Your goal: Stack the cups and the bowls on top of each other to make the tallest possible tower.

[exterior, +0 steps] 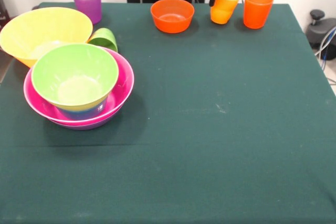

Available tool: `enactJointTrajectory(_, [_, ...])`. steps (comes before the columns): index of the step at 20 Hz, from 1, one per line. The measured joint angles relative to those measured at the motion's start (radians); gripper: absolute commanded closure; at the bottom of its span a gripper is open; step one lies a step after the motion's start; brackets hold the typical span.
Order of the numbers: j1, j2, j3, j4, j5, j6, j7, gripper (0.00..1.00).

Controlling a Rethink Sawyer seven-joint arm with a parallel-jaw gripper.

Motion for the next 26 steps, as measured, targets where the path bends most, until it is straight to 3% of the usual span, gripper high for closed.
enactJointTrajectory(9, [-0.009, -0.001, -0.013, 0.0, -0.002, 0.0, 0.0, 1.0])
enactJointTrajectory(17, [-0.08, -0.003, -0.061, -0.02, -0.048, 0.0, 0.0, 1.0])
enactJointTrajectory(18, [-0.105, -0.003, -0.073, -0.033, -0.064, 0.0, 0.0, 0.0])
enactJointTrajectory(26, [-0.119, -0.003, -0.124, -0.082, -0.074, 0.001, 0.0, 0.0])
